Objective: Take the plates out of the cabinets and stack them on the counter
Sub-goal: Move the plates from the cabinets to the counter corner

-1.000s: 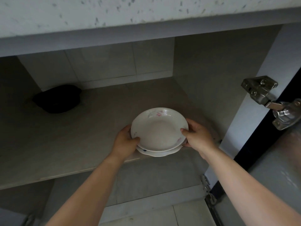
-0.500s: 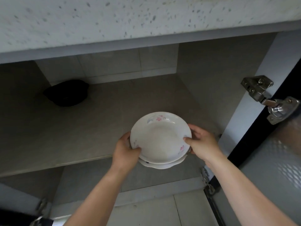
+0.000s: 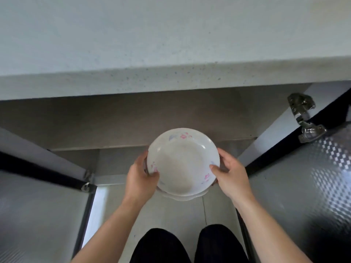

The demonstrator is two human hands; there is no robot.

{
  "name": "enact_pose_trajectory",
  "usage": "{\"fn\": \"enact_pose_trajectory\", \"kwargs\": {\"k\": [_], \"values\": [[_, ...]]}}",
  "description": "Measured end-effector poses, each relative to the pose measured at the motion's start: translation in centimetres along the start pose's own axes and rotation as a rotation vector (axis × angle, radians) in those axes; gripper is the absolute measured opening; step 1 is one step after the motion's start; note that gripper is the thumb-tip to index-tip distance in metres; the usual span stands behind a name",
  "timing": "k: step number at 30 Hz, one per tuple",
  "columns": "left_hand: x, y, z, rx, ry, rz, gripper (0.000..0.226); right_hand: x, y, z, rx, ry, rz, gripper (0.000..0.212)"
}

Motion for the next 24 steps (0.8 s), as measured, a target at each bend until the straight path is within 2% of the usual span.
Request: {"fn": "enact_pose_trajectory", "kwargs": {"k": [5,11,18,24], "values": [[0.0,4.8,-6.3,-0.026,0.234,-0.042,0.048,2.7,-1.0,-5.7,0.114,-0.095,-0.132,0.051],[-3.6,10.2,-12.9,-0.105,0.365,-0.139,0.052,9.0,-0.6,-11.7,0.224,-0.109,-0.212,0.053],[-12.9,15.6,-19.4,-0.221,0.341,-0.166,0.048,18.4,2.1,-17.0,0.318,-0.039,-0.223,0.053],[-21.6,18.8,-24.0,-0.311,0.295,-0.230,0.049,27.1,5.0,-20.5,0.358,0.094,-0.199,0.053]]}}
Point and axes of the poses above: each hand's wrist, its own z-axis towards the middle knuckle, its own y-axis out of the back of the hand, x = y × z, the point moved 10 cm from there along z, towards the middle knuckle, and after that the axes turned 11 degrees about -z, right-handed, at the moved point
